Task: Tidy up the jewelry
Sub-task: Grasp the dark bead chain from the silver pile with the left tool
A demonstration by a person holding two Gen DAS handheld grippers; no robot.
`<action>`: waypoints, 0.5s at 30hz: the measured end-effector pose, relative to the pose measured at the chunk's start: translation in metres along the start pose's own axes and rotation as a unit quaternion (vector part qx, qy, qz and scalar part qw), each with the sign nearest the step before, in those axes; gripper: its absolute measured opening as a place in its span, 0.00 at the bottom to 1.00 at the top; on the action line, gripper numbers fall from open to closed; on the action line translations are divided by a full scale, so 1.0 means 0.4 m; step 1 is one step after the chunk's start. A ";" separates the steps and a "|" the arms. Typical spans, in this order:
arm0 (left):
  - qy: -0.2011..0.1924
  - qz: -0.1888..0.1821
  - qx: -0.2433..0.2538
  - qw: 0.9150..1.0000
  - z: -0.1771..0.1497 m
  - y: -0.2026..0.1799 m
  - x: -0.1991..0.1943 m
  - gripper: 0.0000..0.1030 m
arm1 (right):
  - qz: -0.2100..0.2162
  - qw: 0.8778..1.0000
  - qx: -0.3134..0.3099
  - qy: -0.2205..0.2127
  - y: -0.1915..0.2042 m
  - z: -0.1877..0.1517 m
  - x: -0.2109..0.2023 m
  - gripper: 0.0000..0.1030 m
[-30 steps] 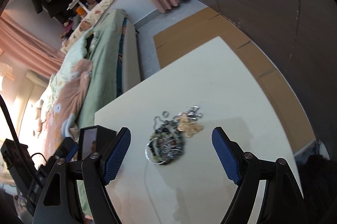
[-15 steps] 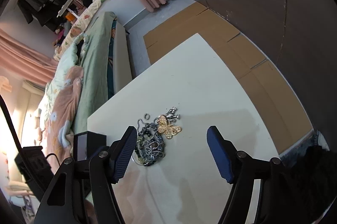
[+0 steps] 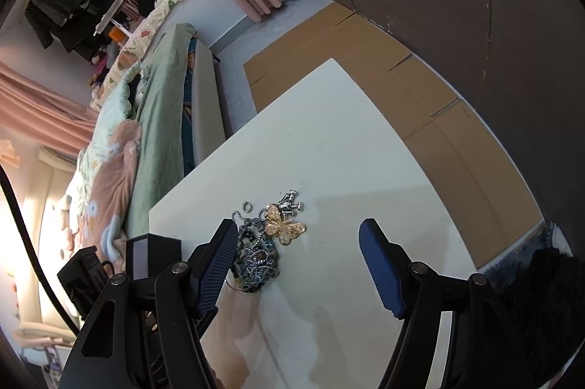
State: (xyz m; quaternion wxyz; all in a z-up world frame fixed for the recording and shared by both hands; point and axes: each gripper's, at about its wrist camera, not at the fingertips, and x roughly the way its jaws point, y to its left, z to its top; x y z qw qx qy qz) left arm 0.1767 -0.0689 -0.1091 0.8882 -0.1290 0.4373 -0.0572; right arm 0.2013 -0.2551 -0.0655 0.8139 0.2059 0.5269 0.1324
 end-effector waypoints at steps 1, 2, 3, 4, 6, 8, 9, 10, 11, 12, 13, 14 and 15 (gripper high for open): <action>0.000 0.005 0.001 1.000 -0.001 -0.001 0.005 0.27 | -0.003 1.000 -0.002 0.001 -0.001 0.002 0.006 0.68; -0.001 0.012 0.002 1.000 0.000 0.000 0.010 0.26 | -0.007 1.000 -0.004 0.004 -0.003 0.003 0.015 0.68; -0.001 0.016 0.003 1.000 0.002 -0.001 0.016 0.24 | -0.012 1.000 -0.005 0.008 -0.005 0.004 0.026 0.68; 0.000 0.015 0.004 1.000 0.002 -0.001 0.021 0.22 | -0.017 1.000 -0.005 0.018 -0.008 0.005 0.045 0.68; 0.002 0.014 0.006 1.000 0.002 -0.002 0.030 0.21 | -0.020 0.999 -0.002 0.035 -0.016 0.006 0.077 0.60; 0.008 0.018 0.004 1.000 0.000 0.000 0.044 0.19 | -0.020 0.999 0.005 0.049 -0.022 0.006 0.101 0.57; 0.005 0.015 0.003 1.000 -0.002 0.004 0.046 0.18 | -0.019 0.998 0.008 0.053 -0.024 0.006 0.112 0.57; 0.004 0.016 0.004 1.000 -0.002 0.005 0.047 0.18 | -0.021 0.998 0.008 0.057 -0.023 0.006 0.121 0.57; 0.005 0.016 0.005 1.000 -0.002 0.004 0.047 0.18 | -0.023 0.998 0.007 0.058 -0.022 0.004 0.125 0.57; 0.007 0.016 0.007 1.000 -0.002 0.005 0.046 0.17 | -0.024 0.998 0.004 0.060 -0.017 0.003 0.131 0.57; 0.009 0.017 0.010 1.000 -0.004 0.006 0.045 0.15 | -0.024 0.998 0.002 0.061 -0.013 0.002 0.134 0.57; 0.011 0.018 0.013 1.000 -0.004 0.005 0.045 0.13 | -0.024 0.998 -0.003 0.064 -0.005 -0.001 0.141 0.57; 0.017 0.019 0.019 1.000 -0.006 0.005 0.046 0.11 | -0.025 0.997 -0.008 0.066 0.002 -0.004 0.146 0.57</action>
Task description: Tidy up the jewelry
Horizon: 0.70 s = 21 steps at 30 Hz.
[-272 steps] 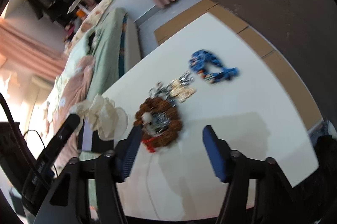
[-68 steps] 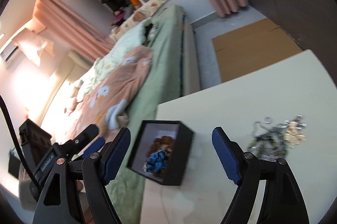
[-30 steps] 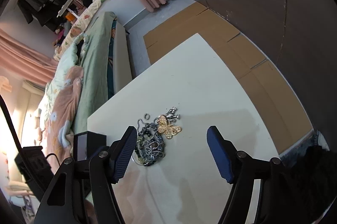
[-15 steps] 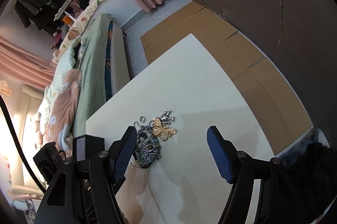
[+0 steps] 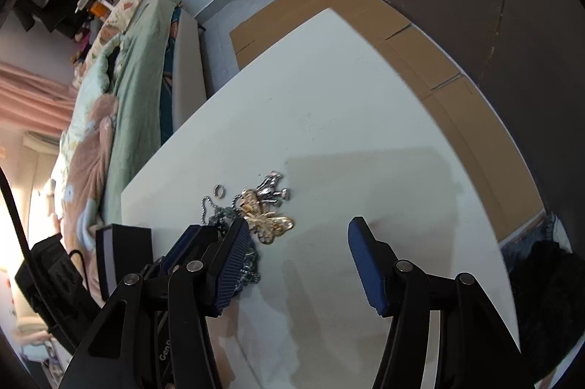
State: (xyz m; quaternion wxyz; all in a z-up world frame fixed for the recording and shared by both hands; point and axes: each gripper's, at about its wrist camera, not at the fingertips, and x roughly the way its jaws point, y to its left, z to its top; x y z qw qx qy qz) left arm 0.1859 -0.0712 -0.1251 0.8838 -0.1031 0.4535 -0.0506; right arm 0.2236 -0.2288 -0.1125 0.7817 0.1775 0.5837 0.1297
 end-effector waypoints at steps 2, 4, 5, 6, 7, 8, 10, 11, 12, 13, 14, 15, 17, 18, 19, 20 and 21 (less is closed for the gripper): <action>0.009 -0.004 -0.001 1.000 0.000 0.005 0.005 0.09 | -0.001 1.000 -0.015 0.007 0.020 -0.002 0.016 0.57; 0.010 -0.009 -0.004 1.000 0.000 0.011 0.003 0.09 | -0.002 1.000 -0.028 0.014 0.037 -0.004 0.031 0.57; 0.011 -0.009 -0.006 1.000 0.000 0.013 0.001 0.08 | -0.003 0.999 -0.031 0.015 0.042 -0.005 0.036 0.57; 0.011 -0.010 -0.008 1.000 -0.001 0.017 -0.002 0.08 | -0.006 0.999 -0.036 0.017 0.048 -0.006 0.042 0.57; 0.011 -0.011 -0.011 1.000 0.001 0.019 -0.005 0.08 | -0.008 0.999 -0.040 0.017 0.052 -0.006 0.047 0.56; 0.009 -0.015 -0.016 1.000 0.002 0.024 -0.010 0.08 | -0.008 0.999 -0.043 0.016 0.054 -0.005 0.050 0.56; 0.004 -0.023 -0.024 0.999 0.008 0.032 -0.023 0.08 | -0.012 0.999 -0.049 0.011 0.058 -0.002 0.053 0.56; 0.000 -0.029 -0.029 0.999 0.011 0.039 -0.034 0.08 | -0.013 0.998 -0.053 0.008 0.060 0.001 0.052 0.56; -0.003 -0.034 -0.033 0.999 0.014 0.044 -0.042 0.08 | -0.015 0.998 -0.056 0.006 0.063 0.002 0.053 0.56; -0.005 -0.040 -0.040 0.998 0.016 0.051 -0.052 0.08 | -0.017 0.998 -0.059 0.005 0.068 0.004 0.055 0.57; -0.007 -0.046 -0.047 0.998 0.018 0.058 -0.062 0.08 | -0.019 0.998 -0.064 0.005 0.072 0.006 0.058 0.57; -0.009 -0.052 -0.053 0.997 0.023 0.062 -0.069 0.08 | -0.020 0.997 -0.068 0.006 0.074 0.006 0.060 0.57; -0.016 -0.064 -0.065 0.996 0.027 0.075 -0.091 0.08 | -0.024 0.997 -0.075 0.005 0.077 0.005 0.062 0.57; -0.021 -0.069 -0.069 0.995 0.031 0.078 -0.103 0.08 | -0.026 0.997 -0.079 0.004 0.081 0.007 0.063 0.57; -0.025 -0.071 -0.071 0.995 0.035 0.081 -0.112 0.08 | -0.029 0.996 -0.083 0.002 0.084 0.007 0.064 0.57; -0.030 -0.074 -0.073 0.994 0.038 0.084 -0.124 0.08 | -0.031 0.996 -0.085 0.002 0.087 0.007 0.066 0.57; -0.036 -0.075 -0.076 0.994 0.040 0.088 -0.136 0.08 | -0.034 0.995 -0.089 0.001 0.090 0.006 0.068 0.57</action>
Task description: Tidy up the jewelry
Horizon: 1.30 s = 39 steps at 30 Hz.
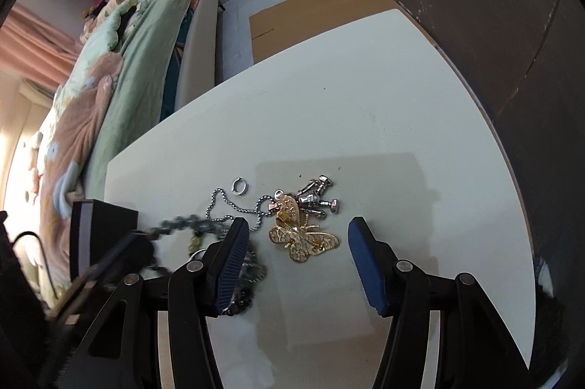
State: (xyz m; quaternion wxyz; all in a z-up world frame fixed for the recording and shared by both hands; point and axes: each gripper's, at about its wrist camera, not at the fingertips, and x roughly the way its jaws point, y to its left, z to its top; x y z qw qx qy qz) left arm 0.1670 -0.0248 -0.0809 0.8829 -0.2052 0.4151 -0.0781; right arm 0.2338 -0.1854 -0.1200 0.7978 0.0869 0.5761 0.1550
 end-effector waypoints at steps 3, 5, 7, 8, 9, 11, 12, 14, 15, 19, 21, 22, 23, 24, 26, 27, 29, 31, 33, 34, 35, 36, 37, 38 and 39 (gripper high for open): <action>-0.018 -0.009 -0.011 1.000 0.010 0.013 -0.042 0.08 | -0.015 1.000 -0.012 -0.005 0.009 -0.002 -0.001 0.57; -0.029 -0.010 -0.017 0.999 0.014 0.024 -0.064 0.08 | -0.030 0.999 -0.026 -0.008 0.020 -0.005 0.000 0.57; -0.040 -0.009 -0.023 0.999 0.019 0.036 -0.084 0.08 | -0.053 0.997 -0.048 -0.010 0.037 -0.010 0.006 0.57; -0.045 -0.011 -0.027 0.999 0.022 0.042 -0.093 0.08 | -0.068 0.996 -0.061 -0.012 0.047 -0.014 0.007 0.56; -0.050 -0.012 -0.030 0.998 0.026 0.046 -0.101 0.08 | -0.081 0.994 -0.071 -0.014 0.055 -0.017 0.009 0.51; -0.057 -0.015 -0.034 0.998 0.030 0.052 -0.111 0.08 | -0.115 0.989 -0.093 -0.018 0.070 -0.022 0.012 0.34; -0.062 -0.016 -0.035 0.997 0.033 0.054 -0.120 0.08 | -0.126 0.987 -0.099 -0.020 0.071 -0.023 0.012 0.32; -0.070 -0.021 -0.036 0.997 0.036 0.059 -0.139 0.08 | -0.118 0.989 -0.089 -0.020 0.065 -0.021 0.005 0.32; -0.075 -0.024 -0.036 0.996 0.040 0.059 -0.150 0.08 | -0.111 0.990 -0.082 -0.019 0.058 -0.019 0.001 0.32; -0.095 -0.037 -0.033 0.994 0.045 0.060 -0.197 0.08 | -0.065 0.997 -0.043 -0.023 0.028 -0.005 -0.033 0.32; -0.105 -0.041 -0.034 0.993 0.051 0.055 -0.217 0.08 | -0.037 0.999 -0.022 -0.030 0.016 0.000 -0.055 0.32; -0.110 -0.043 -0.033 0.992 0.055 0.052 -0.229 0.08 | -0.021 0.999 -0.013 -0.033 0.011 0.001 -0.068 0.32; -0.116 -0.045 -0.032 0.992 0.061 0.048 -0.241 0.08 | -0.010 0.999 -0.008 -0.035 0.009 0.000 -0.079 0.32; -0.123 -0.047 -0.031 0.991 0.069 0.044 -0.254 0.08 | -0.003 0.999 -0.004 -0.038 0.012 0.000 -0.085 0.32; -0.134 -0.048 -0.028 0.989 0.079 0.037 -0.280 0.08 | 0.009 0.999 -0.001 -0.046 0.019 -0.004 -0.104 0.32; -0.143 -0.048 -0.025 0.988 0.087 0.030 -0.299 0.08 | 0.015 0.999 0.000 -0.050 0.022 -0.004 -0.113 0.32; -0.157 -0.049 -0.020 0.986 0.097 0.018 -0.330 0.08 | 0.029 0.998 0.000 -0.058 0.031 -0.006 -0.130 0.32; -0.170 -0.049 -0.014 0.984 0.108 0.005 -0.359 0.08 | 0.042 0.997 -0.002 -0.065 0.045 -0.003 -0.140 0.32; -0.183 -0.046 -0.011 0.982 0.116 -0.002 -0.391 0.08 | 0.057 0.996 -0.003 -0.071 0.057 0.000 -0.146 0.32; -0.188 -0.042 -0.010 0.981 0.121 -0.003 -0.407 0.08 | 0.063 0.995 -0.003 -0.072 0.066 0.002 -0.147 0.32; -0.192 -0.032 -0.010 0.981 0.127 -0.002 -0.423 0.08 | 0.076 0.994 -0.005 -0.073 0.075 0.002 -0.150 0.32; -0.195 -0.020 -0.013 0.980 0.132 0.002 -0.437 0.08 | 0.085 0.994 -0.007 -0.074 0.086 0.003 -0.149 0.32; -0.197 -0.014 -0.016 0.980 0.133 0.005 -0.446 0.08 | 0.092 0.993 -0.010 -0.074 0.100 0.005 -0.146 0.32; -0.198 -0.010 -0.021 0.980 0.137 0.015 -0.457 0.08 | 0.100 0.992 -0.013 -0.075 0.113 0.007 -0.145 0.32; -0.198 -0.005 -0.027 0.980 0.140 0.028 -0.464 0.08 | 0.108 0.991 -0.018 -0.076 0.127 0.005 -0.144 0.32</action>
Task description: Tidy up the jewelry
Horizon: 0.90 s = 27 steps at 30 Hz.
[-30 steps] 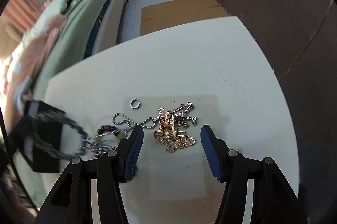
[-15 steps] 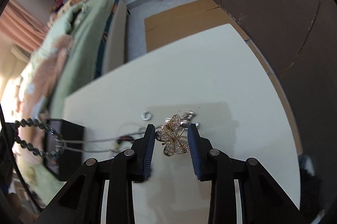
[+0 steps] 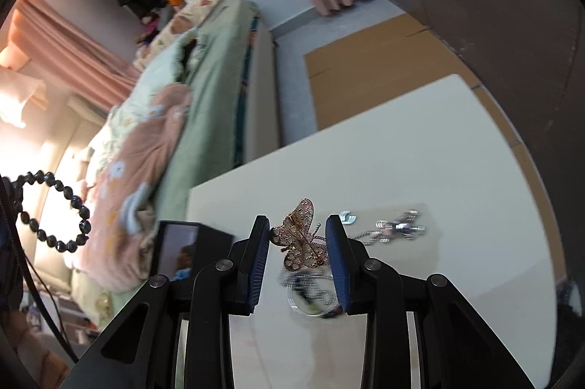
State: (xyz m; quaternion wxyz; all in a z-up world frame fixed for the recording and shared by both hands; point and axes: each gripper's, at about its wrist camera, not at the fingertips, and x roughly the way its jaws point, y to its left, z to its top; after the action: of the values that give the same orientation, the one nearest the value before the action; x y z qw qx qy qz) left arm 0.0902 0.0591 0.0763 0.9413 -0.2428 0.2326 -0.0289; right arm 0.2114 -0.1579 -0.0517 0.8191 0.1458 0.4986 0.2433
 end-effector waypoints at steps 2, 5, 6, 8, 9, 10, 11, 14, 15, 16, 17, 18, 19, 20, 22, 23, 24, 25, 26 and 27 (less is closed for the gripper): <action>-0.005 0.016 -0.008 1.000 0.002 0.025 -0.009 0.08 | 0.012 1.000 -0.002 0.002 0.019 -0.003 0.012 0.32; -0.004 0.029 -0.023 0.999 -0.010 0.074 -0.001 0.08 | 0.026 1.000 -0.002 0.003 0.043 -0.008 0.029 0.32; -0.001 0.032 -0.031 0.999 -0.018 0.095 0.007 0.08 | 0.031 1.000 -0.001 0.004 0.050 -0.011 0.034 0.32; 0.009 0.038 -0.052 0.998 -0.041 0.133 0.021 0.08 | 0.042 0.999 -0.001 0.005 0.061 -0.018 0.044 0.32; 0.020 0.043 -0.068 0.997 -0.056 0.163 0.035 0.08 | 0.046 0.999 -0.001 0.005 0.069 -0.022 0.049 0.32; 0.028 0.050 -0.079 0.995 -0.065 0.181 0.043 0.08 | 0.050 0.999 -0.003 0.006 0.080 -0.027 0.054 0.32; 0.035 0.055 -0.092 0.994 -0.071 0.202 0.054 0.08 | 0.055 0.998 -0.005 0.006 0.090 -0.035 0.057 0.32; 0.052 0.058 -0.139 0.987 -0.078 0.263 0.079 0.11 | 0.063 0.998 -0.012 0.004 0.122 -0.043 0.070 0.32; 0.063 0.058 -0.155 0.984 -0.080 0.284 0.088 0.15 | 0.066 0.998 -0.016 0.002 0.135 -0.047 0.075 0.32; 0.071 0.058 -0.162 0.983 -0.083 0.293 0.091 0.31 | 0.068 0.998 -0.018 0.001 0.143 -0.051 0.079 0.32; 0.077 0.062 -0.170 0.980 -0.086 0.308 0.096 0.51 | 0.071 0.997 -0.019 0.001 0.151 -0.054 0.084 0.32; 0.075 0.068 -0.176 0.979 -0.088 0.319 0.094 0.58 | 0.075 0.997 -0.018 0.002 0.160 -0.058 0.091 0.32; 0.069 0.073 -0.181 0.978 -0.089 0.324 0.087 0.64 | 0.078 0.997 -0.018 0.002 0.164 -0.060 0.095 0.32; 0.063 0.078 -0.184 0.978 -0.089 0.330 0.079 0.64 | 0.082 0.996 -0.020 0.003 0.173 -0.067 0.103 0.32; 0.060 0.084 -0.188 0.977 -0.084 0.344 0.064 0.66 | 0.089 0.996 -0.023 0.007 0.192 -0.074 0.116 0.32; 0.060 0.083 -0.190 0.976 -0.083 0.350 0.059 0.66 | 0.092 0.995 -0.024 0.008 0.199 -0.077 0.121 0.32; 0.060 0.084 -0.194 0.976 -0.083 0.357 0.054 0.66 | 0.097 0.995 -0.026 0.009 0.212 -0.081 0.129 0.32; 0.060 0.087 -0.199 0.974 -0.084 0.365 0.050 0.67 | 0.099 0.995 -0.027 0.010 0.218 -0.084 0.133 0.32; 0.060 0.087 -0.204 0.973 -0.085 0.372 0.046 0.67 | 0.102 0.994 -0.029 0.011 0.227 -0.087 0.139 0.32; 0.059 0.087 -0.210 0.972 -0.084 0.379 0.043 0.67 | 0.105 0.994 -0.031 0.012 0.241 -0.090 0.147 0.32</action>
State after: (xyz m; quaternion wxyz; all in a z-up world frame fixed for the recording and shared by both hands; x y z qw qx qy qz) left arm 0.0816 0.1746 -0.0285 0.8531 -0.4114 0.3086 0.0880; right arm 0.1776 -0.0449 -0.0658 0.7869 0.1692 0.4825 0.3454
